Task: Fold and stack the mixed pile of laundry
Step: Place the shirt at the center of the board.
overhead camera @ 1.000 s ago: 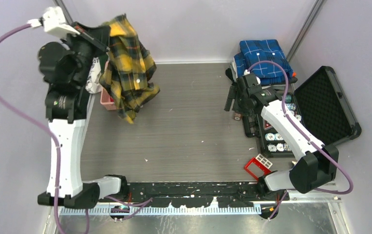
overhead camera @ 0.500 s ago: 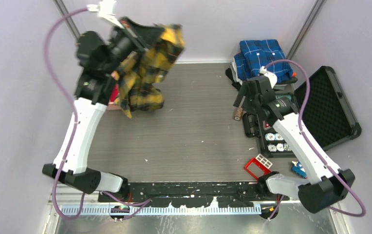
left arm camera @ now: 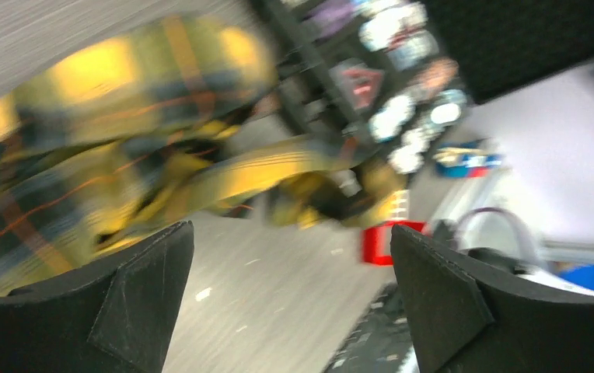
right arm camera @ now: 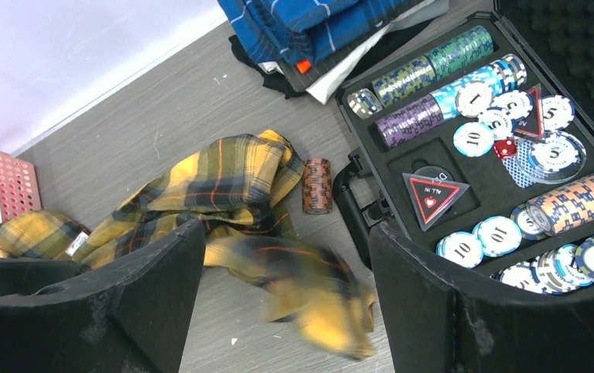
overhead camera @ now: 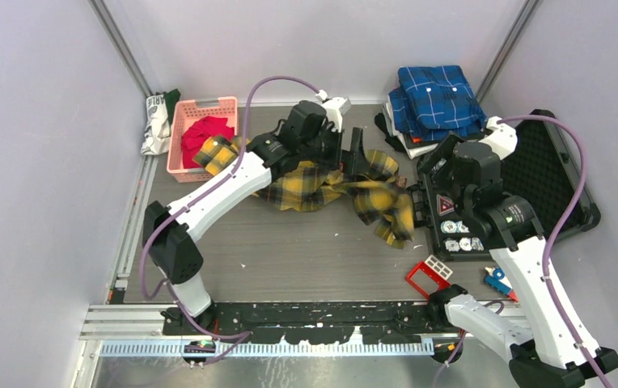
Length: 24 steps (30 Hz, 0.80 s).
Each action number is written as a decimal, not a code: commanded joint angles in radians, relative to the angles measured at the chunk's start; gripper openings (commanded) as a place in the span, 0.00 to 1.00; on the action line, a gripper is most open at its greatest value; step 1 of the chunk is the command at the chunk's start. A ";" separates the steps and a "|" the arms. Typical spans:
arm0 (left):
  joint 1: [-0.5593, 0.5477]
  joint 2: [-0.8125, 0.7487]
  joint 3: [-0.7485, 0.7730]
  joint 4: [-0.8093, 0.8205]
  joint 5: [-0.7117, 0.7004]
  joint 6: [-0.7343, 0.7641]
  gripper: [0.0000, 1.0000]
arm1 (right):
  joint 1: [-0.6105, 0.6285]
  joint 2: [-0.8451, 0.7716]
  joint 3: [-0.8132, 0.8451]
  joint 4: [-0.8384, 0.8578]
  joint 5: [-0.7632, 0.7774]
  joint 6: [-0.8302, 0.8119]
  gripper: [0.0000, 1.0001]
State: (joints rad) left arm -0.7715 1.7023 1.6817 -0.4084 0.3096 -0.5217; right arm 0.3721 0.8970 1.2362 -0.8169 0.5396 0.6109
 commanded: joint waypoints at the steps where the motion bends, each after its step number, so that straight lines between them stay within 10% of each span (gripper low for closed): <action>1: 0.063 -0.040 0.063 -0.207 -0.309 0.208 1.00 | 0.003 0.004 0.020 0.007 0.027 0.026 0.82; 6: 0.262 -0.039 0.004 -0.328 -0.570 0.164 1.00 | 0.003 0.048 -0.002 0.028 -0.124 0.036 0.81; 16: 0.434 -0.149 -0.382 -0.137 -0.534 0.056 1.00 | 0.040 0.182 -0.078 0.094 -0.350 0.070 0.81; 24: 0.493 -0.005 -0.318 0.057 -0.440 0.068 0.89 | 0.122 0.233 -0.103 0.096 -0.333 0.088 0.80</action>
State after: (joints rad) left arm -0.2924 1.6321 1.2667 -0.4999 -0.1528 -0.4610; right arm 0.4664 1.1366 1.1362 -0.7620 0.2104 0.6727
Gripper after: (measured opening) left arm 0.913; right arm 0.807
